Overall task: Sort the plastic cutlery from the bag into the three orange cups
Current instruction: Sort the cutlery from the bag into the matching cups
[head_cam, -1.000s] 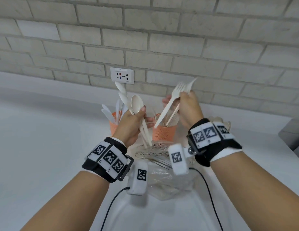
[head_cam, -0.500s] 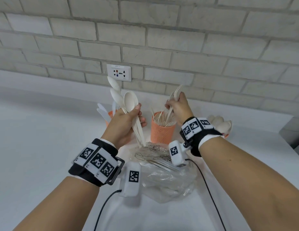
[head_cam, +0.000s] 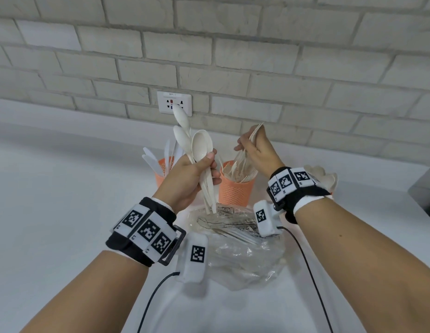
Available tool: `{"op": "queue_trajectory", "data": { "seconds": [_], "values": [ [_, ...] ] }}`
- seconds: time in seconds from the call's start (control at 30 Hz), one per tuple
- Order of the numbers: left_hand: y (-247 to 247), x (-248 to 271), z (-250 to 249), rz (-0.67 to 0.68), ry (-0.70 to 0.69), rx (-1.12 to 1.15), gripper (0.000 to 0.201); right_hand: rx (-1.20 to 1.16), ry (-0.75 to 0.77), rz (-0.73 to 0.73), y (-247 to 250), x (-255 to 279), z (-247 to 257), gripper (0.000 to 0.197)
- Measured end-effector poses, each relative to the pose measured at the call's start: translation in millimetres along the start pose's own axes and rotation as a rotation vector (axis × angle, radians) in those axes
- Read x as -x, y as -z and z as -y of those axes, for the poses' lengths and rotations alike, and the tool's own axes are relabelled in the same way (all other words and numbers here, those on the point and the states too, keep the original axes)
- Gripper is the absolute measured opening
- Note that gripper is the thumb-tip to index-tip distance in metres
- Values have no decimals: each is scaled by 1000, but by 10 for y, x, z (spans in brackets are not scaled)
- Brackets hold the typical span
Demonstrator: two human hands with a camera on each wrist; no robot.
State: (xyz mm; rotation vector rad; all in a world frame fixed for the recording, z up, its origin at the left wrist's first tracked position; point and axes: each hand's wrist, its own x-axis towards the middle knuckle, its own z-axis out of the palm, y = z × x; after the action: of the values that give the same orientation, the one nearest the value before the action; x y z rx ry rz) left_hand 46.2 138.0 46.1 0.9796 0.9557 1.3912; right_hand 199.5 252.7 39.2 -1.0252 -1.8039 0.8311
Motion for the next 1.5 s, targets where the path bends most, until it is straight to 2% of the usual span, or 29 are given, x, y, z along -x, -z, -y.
{"op": "queue_trajectory", "data": {
  "seconds": [0.1,0.2,0.27,0.33,0.43,0.5,0.53,0.6,0.63,0.67,0.73,0.8,0.87,0.97,1.07,1.13,1.17,1.23,1.3,1.4,1.5],
  "values": [
    [-17,34,-3,10,4,-18,15,-79,-109,47,-12,32,-107,7],
    [-36,70,3,22,19,-37,18,14,-145,40,42,30,-49,10],
    [-48,88,-5,26,28,-43,18,50,-132,-40,96,0,-4,22],
    [-64,98,-15,26,32,-41,17,179,-152,-48,118,-33,-43,28],
    [-107,123,-35,27,39,-44,14,637,-233,175,80,19,-206,37],
    [-133,138,-47,42,41,-51,13,695,-238,252,71,79,-205,41],
    [-145,145,-53,55,39,-58,13,676,-206,226,81,85,-153,43],
    [-173,159,-57,85,23,-71,12,579,-79,70,108,104,43,44],
    [-193,160,-50,99,13,-76,11,467,-22,8,122,132,173,44],
    [-224,163,-45,112,4,-83,10,305,8,14,139,189,310,44],
    [-307,159,-28,135,-21,-99,8,-21,-17,214,177,360,562,49],
    [-428,145,-12,180,-42,-145,6,-177,-76,432,210,542,717,48],
    [-573,126,13,222,-32,-211,11,-200,-95,466,260,664,749,30],
    [-808,98,91,263,55,-242,17,-246,-129,374,420,769,628,24],
    [-1058,61,196,288,144,-164,21,-261,-137,312,635,906,514,17],
    [-1231,38,276,336,167,-134,25,-256,-122,231,793,958,452,21],
    [-1305,20,316,361,179,-116,33,-255,-115,170,893,967,427,23],
    [-1408,-40,399,352,224,-75,52,-306,-101,-2,1118,953,361,13],
    [-1456,-153,506,233,240,-90,59,-347,-54,-228,1360,917,314,6],
    [-1523,-355,702,77,150,-406,78,-379,72,-486,1656,855,232,11],
    [-1633,-498,880,97,100,-770,103,-439,148,-555,1683,793,157,14]
  ]
}}
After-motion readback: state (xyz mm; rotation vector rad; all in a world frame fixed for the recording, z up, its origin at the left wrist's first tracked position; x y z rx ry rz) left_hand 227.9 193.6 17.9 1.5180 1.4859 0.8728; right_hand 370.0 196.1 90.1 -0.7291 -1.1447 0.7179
